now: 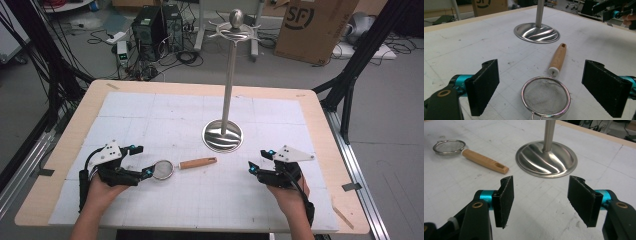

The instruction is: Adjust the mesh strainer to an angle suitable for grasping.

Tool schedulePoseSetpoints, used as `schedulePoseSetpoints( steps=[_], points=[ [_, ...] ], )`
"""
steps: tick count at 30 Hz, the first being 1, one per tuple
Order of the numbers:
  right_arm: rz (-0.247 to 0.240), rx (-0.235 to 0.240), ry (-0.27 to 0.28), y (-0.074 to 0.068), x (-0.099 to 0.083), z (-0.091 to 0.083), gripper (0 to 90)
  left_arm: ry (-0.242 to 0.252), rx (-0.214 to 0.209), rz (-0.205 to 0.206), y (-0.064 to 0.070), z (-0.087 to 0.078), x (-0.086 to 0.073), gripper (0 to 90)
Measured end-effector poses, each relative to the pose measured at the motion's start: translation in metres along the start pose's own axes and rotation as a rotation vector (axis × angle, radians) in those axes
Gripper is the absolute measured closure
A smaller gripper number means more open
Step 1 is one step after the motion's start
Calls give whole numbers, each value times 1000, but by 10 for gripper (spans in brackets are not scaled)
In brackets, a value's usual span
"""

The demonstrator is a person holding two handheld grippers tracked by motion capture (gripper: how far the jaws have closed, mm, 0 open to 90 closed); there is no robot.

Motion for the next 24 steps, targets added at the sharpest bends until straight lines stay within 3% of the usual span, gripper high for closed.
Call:
schedulePoseSetpoints(
  steps=[15,24],
  points=[
    [20,-25,61,12,7,-15,303,-2,-3,8,3,1,1,150],
    [55,53,138,10,14,-14,266,5,-4,5,0,-1,1,150]
  ],
)
Point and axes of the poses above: each handheld gripper's, and its own axes: z roughly forward along the jaws, x roughly out of its top, y roughly to its right, the point moved 6 cm from there along z, roughly forward along the jaws, and after that the axes turned 4 degrees about z, right-handed, at the moved point
